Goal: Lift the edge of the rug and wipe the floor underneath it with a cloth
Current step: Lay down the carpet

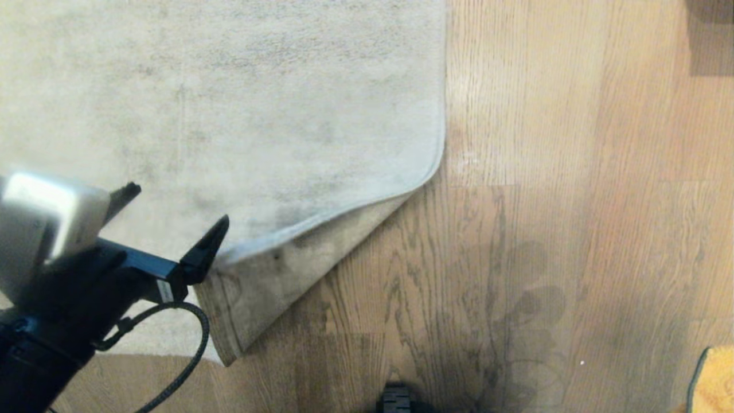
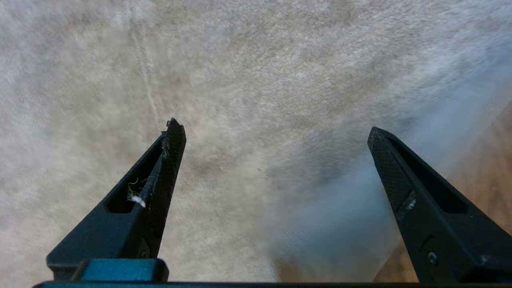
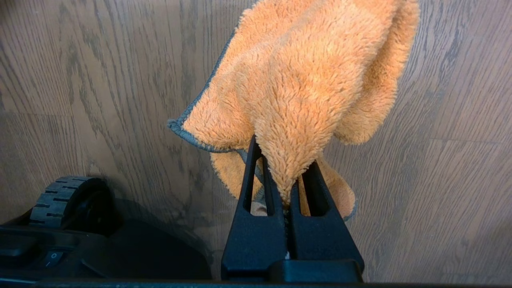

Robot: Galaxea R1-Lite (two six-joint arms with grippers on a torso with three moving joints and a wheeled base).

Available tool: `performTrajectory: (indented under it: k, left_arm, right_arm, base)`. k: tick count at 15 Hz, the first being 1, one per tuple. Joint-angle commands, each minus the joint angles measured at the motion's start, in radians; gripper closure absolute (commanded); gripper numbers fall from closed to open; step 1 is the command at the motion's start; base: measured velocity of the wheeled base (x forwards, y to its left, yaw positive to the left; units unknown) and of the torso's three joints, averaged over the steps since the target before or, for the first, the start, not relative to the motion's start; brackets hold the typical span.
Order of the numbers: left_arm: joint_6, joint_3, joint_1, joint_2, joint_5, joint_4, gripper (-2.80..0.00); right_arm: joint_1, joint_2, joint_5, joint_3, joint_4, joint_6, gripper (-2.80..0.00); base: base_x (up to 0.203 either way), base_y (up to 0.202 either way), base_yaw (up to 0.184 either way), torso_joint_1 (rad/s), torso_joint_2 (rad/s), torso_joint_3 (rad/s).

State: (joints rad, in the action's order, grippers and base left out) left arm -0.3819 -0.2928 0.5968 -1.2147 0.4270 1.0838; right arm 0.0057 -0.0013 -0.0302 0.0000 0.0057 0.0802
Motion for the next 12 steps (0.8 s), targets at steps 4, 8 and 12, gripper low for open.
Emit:
performTrajectory:
  k: [4,8,12]
  left_arm:
    - [0.06,0.003,0.006,0.02,0.002,0.007,-2.8]
    - [0.073,0.054,0.038,0.021,0.002,0.006,-2.8]
    - [0.09,0.094,0.08,0.018,0.004,-0.001,-2.8]
  right_arm:
    - [0.0,0.001,0.0,0.0,0.0,0.001,0.0]
    - [0.0,0.001,0.0,0.0,0.0,0.001,0.0]
    - [0.0,0.001,0.0,0.0,0.0,0.001,0.0]
  base:
    - [0.0,0.0,0.0,0.0,0.0,0.0]
    - [0.0,0.0,0.0,0.0,0.0,0.0]
    - [0.0,0.0,0.0,0.0,0.0,0.0]
